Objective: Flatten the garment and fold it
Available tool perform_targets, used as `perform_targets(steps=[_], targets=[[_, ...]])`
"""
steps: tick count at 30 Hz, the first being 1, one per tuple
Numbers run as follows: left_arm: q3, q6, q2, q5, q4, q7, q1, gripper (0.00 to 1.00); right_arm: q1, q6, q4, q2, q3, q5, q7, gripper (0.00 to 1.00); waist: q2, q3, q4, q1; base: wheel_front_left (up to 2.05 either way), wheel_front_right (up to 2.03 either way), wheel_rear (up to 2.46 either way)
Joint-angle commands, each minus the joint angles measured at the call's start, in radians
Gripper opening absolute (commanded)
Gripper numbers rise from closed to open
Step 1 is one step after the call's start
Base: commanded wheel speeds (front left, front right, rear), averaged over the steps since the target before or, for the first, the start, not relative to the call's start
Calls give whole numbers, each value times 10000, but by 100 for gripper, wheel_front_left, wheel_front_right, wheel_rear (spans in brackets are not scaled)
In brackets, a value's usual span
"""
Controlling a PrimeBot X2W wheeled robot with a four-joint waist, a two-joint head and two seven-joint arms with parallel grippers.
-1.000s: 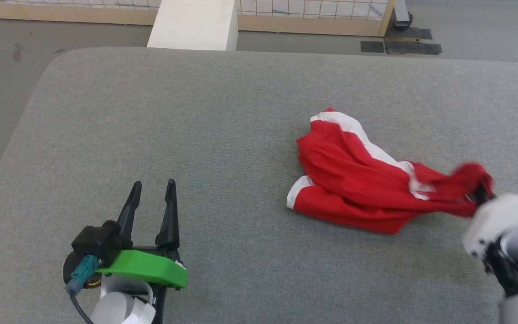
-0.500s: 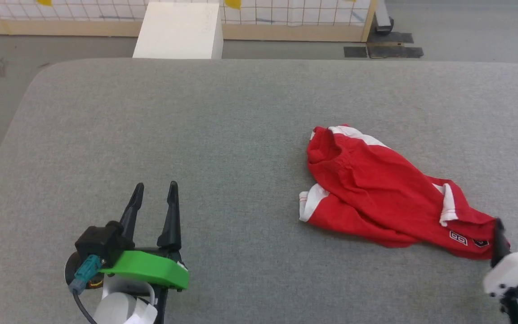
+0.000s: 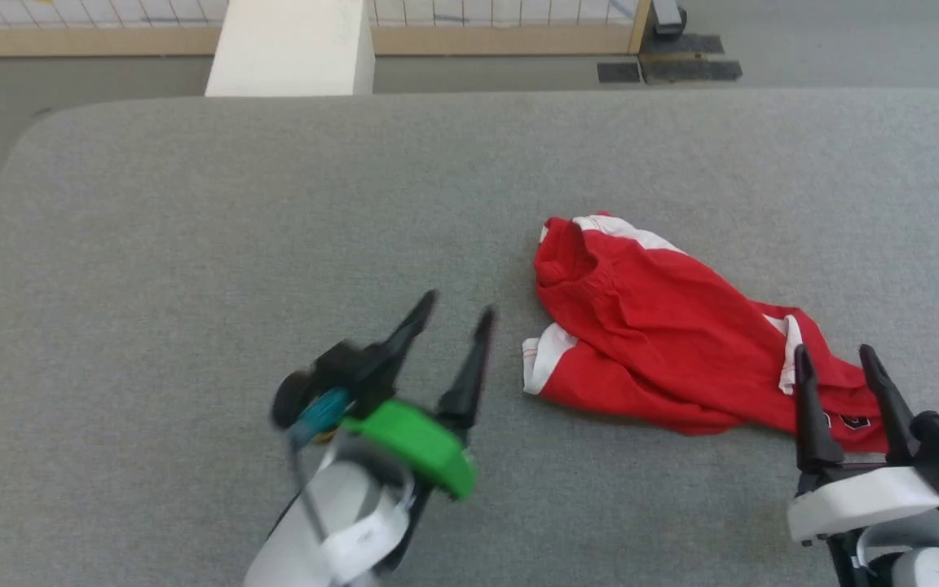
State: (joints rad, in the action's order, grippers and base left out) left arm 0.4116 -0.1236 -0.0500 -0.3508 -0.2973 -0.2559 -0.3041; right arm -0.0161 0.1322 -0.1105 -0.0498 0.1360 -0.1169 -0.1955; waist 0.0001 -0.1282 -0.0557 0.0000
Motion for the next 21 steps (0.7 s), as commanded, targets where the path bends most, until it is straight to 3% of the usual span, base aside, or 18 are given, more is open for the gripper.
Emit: perform_targets(steps=[1, 5, 10, 21], targets=[[336, -58, -3, -240, -250, 50, -620, 100, 60, -15, 122, -5, -141, -59, -104, 100, -1, -278, -201, 0, 0, 0, 0], [1406, -15, -3, -938, -1181, 518, -2173, 100, -96, -15, 271, -5, -430, -133, -142, 100, -1, -639, -463, 0, 0, 0, 0], [2433, 191, -3, -2096, -2397, 1848, -3801, 100, -334, -15, 363, -5, -591, -234, -204, 100, -1, -1105, -906, 0, 0, 0, 0], [4051, 637, -3, -3747, -4143, 4522, -5600, 100, -546, -15, 176, -5, -702, -480, -431, 100, -1, -1511, -1414, 0, 0, 0, 0]])
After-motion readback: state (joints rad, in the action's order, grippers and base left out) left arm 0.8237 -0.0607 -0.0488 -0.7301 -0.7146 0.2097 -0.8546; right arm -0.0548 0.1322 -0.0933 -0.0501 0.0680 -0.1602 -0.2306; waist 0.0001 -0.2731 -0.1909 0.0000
